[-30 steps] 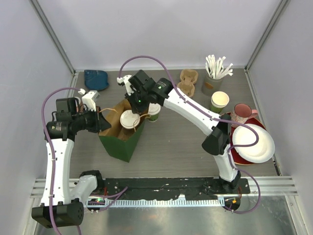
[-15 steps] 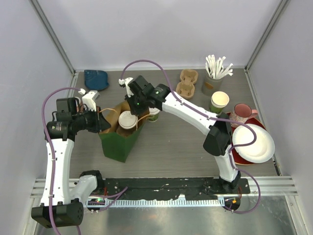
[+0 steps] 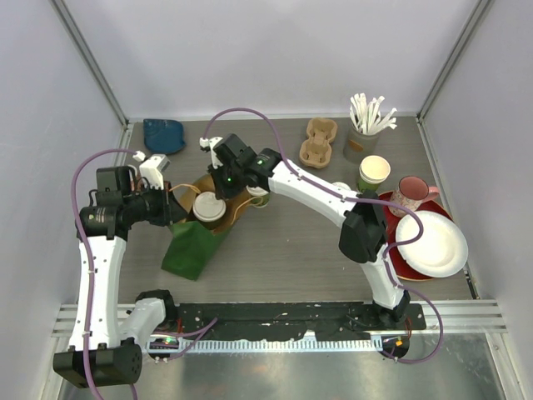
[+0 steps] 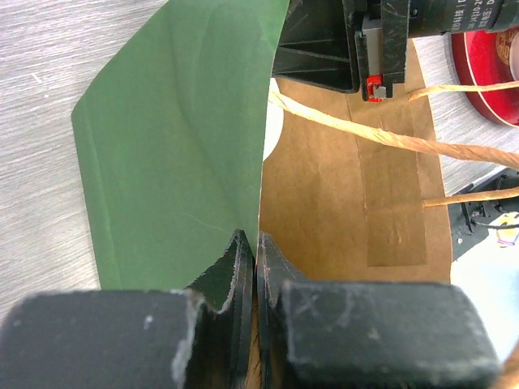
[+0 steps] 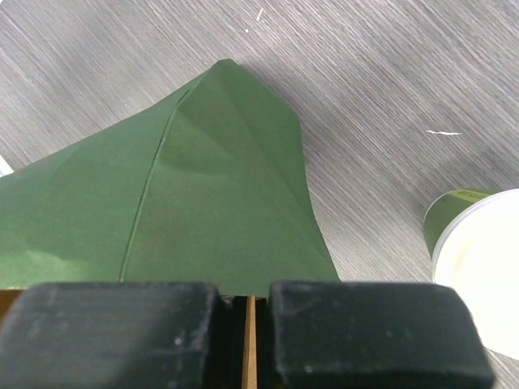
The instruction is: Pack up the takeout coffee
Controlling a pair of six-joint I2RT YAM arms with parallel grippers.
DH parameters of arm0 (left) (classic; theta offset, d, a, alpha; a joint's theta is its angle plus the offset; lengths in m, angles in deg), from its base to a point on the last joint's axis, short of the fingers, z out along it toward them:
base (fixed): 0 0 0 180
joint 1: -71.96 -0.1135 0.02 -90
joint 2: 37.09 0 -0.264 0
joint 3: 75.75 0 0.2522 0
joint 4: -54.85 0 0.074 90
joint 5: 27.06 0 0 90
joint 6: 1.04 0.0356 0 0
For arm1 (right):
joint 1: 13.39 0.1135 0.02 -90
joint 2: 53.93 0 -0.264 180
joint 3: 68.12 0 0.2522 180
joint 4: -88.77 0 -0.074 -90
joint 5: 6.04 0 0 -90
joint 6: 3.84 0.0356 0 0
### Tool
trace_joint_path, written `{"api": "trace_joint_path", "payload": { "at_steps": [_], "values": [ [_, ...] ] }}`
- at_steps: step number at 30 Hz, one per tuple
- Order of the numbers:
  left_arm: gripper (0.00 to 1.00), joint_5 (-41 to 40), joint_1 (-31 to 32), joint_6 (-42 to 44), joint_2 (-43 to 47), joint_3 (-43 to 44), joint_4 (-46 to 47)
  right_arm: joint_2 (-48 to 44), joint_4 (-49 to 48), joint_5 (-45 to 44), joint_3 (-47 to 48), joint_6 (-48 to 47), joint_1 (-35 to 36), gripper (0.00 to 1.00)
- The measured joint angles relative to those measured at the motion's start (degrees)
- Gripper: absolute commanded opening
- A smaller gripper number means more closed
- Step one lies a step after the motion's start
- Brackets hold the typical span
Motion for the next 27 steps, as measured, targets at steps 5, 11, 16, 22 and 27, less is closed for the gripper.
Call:
{"api": "trace_joint_path", "payload": {
  "at_steps": [5,11,16,22,27],
  "values": [
    [0.00,-0.3,0.0,-0.1,0.1,0.0,0.1,-0.3,-0.5,0.5,-0.5,0.7,0.0,0.01],
    [0.55,-0.7,0.0,-0.5,0.2,0.0,0.5,-0.6,-0.4,0.2,-0.6,0.7,0.0,0.01],
    [0.93,-0.7,0.0,-0.4,0.3,2.0,0.6,-0.6,0.2,-0.5,-0.6,0.7,0.0,0.01],
    [1.00,-1.7,0.0,-0.4,0.4,8.8,-1.6,-0.6,1.2,-0.4,0.0,0.7,0.0,0.01],
    [1.00,-4.7,0.0,-0.1,0.4,13.6,-3.9,-0.6,1.8,0.0,0.6,0.7,0.3,0.01]
  ]
}}
